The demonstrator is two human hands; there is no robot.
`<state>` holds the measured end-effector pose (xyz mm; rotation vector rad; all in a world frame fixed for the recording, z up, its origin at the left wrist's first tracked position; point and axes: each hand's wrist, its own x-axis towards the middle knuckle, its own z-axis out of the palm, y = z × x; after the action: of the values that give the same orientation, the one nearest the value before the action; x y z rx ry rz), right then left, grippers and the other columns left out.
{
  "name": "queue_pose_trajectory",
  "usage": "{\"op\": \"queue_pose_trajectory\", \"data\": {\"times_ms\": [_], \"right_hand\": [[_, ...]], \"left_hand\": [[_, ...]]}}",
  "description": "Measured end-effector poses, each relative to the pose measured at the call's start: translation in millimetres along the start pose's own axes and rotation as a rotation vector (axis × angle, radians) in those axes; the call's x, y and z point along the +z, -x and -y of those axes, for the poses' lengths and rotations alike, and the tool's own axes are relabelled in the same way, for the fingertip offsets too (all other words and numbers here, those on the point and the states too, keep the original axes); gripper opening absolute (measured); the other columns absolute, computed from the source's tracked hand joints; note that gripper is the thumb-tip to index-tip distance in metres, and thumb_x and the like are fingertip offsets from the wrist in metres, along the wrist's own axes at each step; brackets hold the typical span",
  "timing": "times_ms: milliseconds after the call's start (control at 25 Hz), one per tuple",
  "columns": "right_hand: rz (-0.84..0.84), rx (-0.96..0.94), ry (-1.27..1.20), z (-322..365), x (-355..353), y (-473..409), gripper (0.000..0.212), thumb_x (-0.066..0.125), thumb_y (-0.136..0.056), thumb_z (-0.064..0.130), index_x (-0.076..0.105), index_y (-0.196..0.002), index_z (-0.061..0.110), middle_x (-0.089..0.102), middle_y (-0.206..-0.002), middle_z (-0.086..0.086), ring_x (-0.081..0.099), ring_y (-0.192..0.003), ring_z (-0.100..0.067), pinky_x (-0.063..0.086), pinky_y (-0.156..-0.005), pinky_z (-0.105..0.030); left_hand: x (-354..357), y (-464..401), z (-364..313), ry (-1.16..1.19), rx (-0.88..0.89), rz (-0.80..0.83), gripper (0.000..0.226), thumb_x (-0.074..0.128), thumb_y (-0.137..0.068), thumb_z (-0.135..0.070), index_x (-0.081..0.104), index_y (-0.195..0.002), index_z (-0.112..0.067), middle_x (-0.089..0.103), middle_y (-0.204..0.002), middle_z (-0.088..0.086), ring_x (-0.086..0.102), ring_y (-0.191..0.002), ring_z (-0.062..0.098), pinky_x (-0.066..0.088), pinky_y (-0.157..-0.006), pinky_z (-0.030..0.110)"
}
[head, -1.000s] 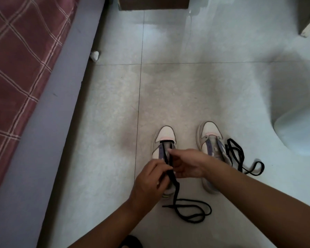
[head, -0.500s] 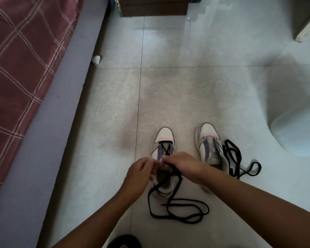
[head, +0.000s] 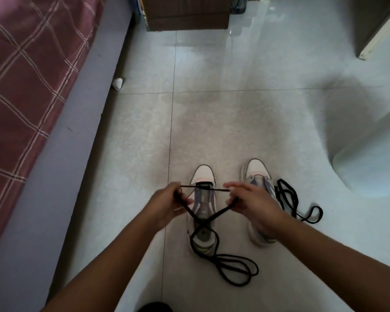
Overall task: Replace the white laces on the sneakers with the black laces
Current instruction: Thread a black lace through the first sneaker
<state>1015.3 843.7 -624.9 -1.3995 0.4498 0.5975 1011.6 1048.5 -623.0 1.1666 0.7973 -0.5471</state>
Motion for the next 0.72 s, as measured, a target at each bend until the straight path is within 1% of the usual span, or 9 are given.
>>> {"op": "queue_pose_trajectory", "data": {"times_ms": [40, 120, 200, 280, 440, 520, 600, 680, 720], "right_hand": [[-0.015, 0.042, -0.147, 8.1, -13.1, -4.2, 0.019, 0.052, -0.091, 0.004, 0.062, -0.107, 0.009, 0.054, -0.057, 0.0, 0.05, -0.049, -0.011, 0.051, -0.056, -0.028], [0.018, 0.126, -0.138, 28.7, -47.6, -13.3, 0.018, 0.053, -0.09, 0.002, 0.058, -0.106, 0.007, 0.044, -0.055, -0.001, 0.034, -0.039, -0.008, 0.041, -0.043, -0.023], [0.117, 0.248, 0.096, 50.0, -84.0, -17.4, 0.012, 0.059, -0.086, 0.011, 0.062, -0.096, 0.006, 0.038, -0.058, -0.001, 0.026, -0.039, -0.007, 0.032, -0.04, -0.02], [0.123, 0.331, 0.401, 63.9, -120.9, -16.0, 0.015, 0.066, -0.079, 0.021, 0.068, -0.08, 0.005, 0.036, -0.056, -0.001, 0.024, -0.041, -0.008, 0.029, -0.042, -0.021], [-0.06, 0.342, 0.776, 73.8, -173.6, -5.1, 0.028, 0.076, -0.075, 0.031, 0.074, -0.072, 0.003, 0.038, -0.053, -0.001, 0.025, -0.042, -0.012, 0.028, -0.042, -0.022], [-0.115, 0.381, 0.753, 75.6, -195.1, -0.4, 0.035, 0.078, -0.071, 0.034, 0.072, -0.074, -0.001, 0.038, -0.052, -0.002, 0.027, -0.044, -0.015, 0.03, -0.043, -0.024], [-0.17, 0.424, 0.835, 77.4, -205.5, 0.9, 0.039, 0.077, -0.074, 0.033, 0.07, -0.08, -0.004, 0.048, -0.055, -0.008, 0.036, -0.048, -0.019, 0.037, -0.049, -0.027], [-0.244, 0.323, 1.166, 74.8, -195.4, -4.5, 0.036, 0.069, -0.083, 0.032, 0.07, -0.088, -0.004, 0.067, -0.078, -0.018, 0.056, -0.067, -0.026, 0.044, -0.064, -0.031], [-0.303, 0.151, 1.268, 69.7, -179.6, -10.9, 0.032, 0.065, -0.087, 0.029, 0.071, -0.093, -0.002, 0.07, -0.093, -0.018, 0.061, -0.082, -0.027, 0.043, -0.072, -0.032]], "left_hand": [[-8.1, -1.9, -9.8, 0.086, 0.024, -0.004, 0.037, 0.042, -0.097, -0.023, 0.043, -0.061, -0.014, 0.05, -0.049, 0.001, 0.062, -0.058, 0.02, 0.048, -0.075, 0.039], [-29.1, -4.4, -30.9, 0.253, 0.088, -0.017, 0.047, 0.041, -0.098, -0.025, 0.041, -0.052, -0.016, 0.041, -0.043, 0.0, 0.053, -0.043, 0.017, 0.05, -0.072, 0.039], [-56.1, -5.5, -50.4, 0.302, 0.144, -0.055, 0.055, 0.042, -0.097, -0.027, 0.04, -0.043, -0.019, 0.036, -0.041, -0.002, 0.042, -0.037, 0.014, 0.05, -0.056, 0.029], [-86.4, -8.8, -60.1, 0.256, 0.136, -0.133, 0.052, 0.043, -0.096, -0.028, 0.037, -0.045, -0.02, 0.031, -0.04, -0.003, 0.031, -0.032, 0.012, 0.034, -0.038, 0.014], [-147.9, -17.2, -46.1, -0.126, -0.053, -0.298, 0.042, 0.044, -0.098, -0.028, 0.031, -0.06, -0.018, 0.028, -0.036, -0.005, 0.017, -0.024, 0.006, 0.016, -0.034, 0.004], [-164.8, -14.1, -30.6, -0.223, -0.307, -0.201, 0.043, 0.048, -0.096, -0.035, 0.035, -0.06, -0.015, 0.024, -0.039, -0.004, 0.018, -0.025, 0.006, 0.015, -0.033, 0.004], [-167.1, -13.0, -18.5, -0.513, -0.442, -0.159, 0.041, 0.055, -0.093, -0.041, 0.05, -0.068, -0.008, 0.037, -0.047, 0.002, 0.032, -0.031, 0.012, 0.025, -0.034, 0.013], [-152.2, -23.5, -11.2, -0.981, -0.385, -0.195, 0.04, 0.053, -0.094, -0.04, 0.057, -0.096, -0.001, 0.058, -0.078, 0.016, 0.057, -0.059, 0.026, 0.045, -0.051, 0.03], [-135.3, -30.7, -9.2, -1.218, -0.248, -0.232, 0.041, 0.049, -0.096, -0.039, 0.056, -0.106, 0.0, 0.061, -0.098, 0.02, 0.062, -0.08, 0.031, 0.047, -0.064, 0.034]]}}
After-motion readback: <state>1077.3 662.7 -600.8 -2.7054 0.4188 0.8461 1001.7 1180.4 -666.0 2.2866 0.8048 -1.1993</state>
